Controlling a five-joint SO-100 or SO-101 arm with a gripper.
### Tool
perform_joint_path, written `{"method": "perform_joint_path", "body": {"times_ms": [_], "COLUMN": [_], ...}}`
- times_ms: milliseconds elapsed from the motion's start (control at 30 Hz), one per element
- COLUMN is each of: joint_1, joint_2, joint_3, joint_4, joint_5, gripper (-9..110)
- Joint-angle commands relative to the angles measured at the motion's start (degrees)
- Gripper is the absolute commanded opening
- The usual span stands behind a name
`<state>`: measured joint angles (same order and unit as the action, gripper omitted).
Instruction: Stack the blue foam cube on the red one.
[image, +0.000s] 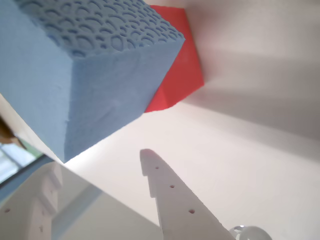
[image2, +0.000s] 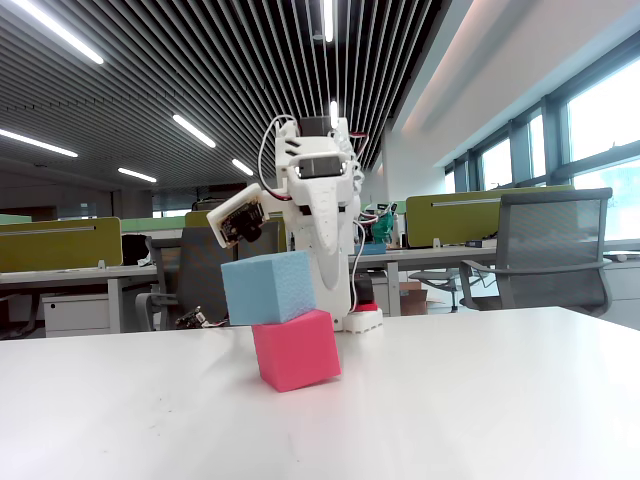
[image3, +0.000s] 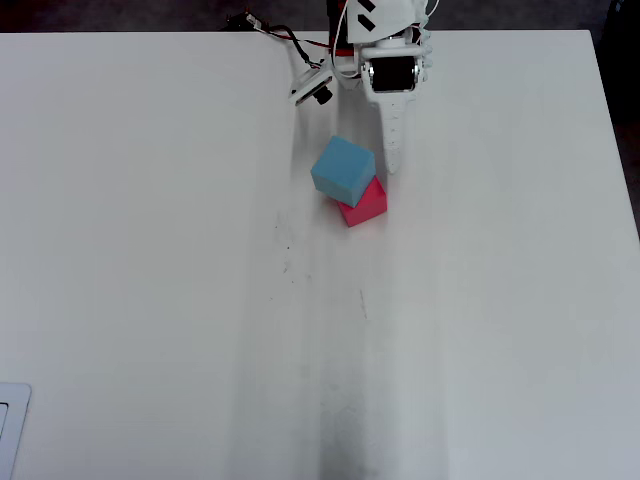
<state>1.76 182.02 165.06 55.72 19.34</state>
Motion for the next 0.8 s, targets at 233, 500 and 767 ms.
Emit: {"method": "perform_joint_path", "body": {"times_ms": [233, 500, 767], "joint_1": [-0.5, -0.5, -0.5], "joint_2": [0.4, 0.4, 0.4], "joint_3": [-0.4, -0.4, -0.4], "joint_4": [-1.0, -1.0, -1.0], "joint_5": [0.0, 0.0, 0.0], "gripper": [21, 21, 21]}}
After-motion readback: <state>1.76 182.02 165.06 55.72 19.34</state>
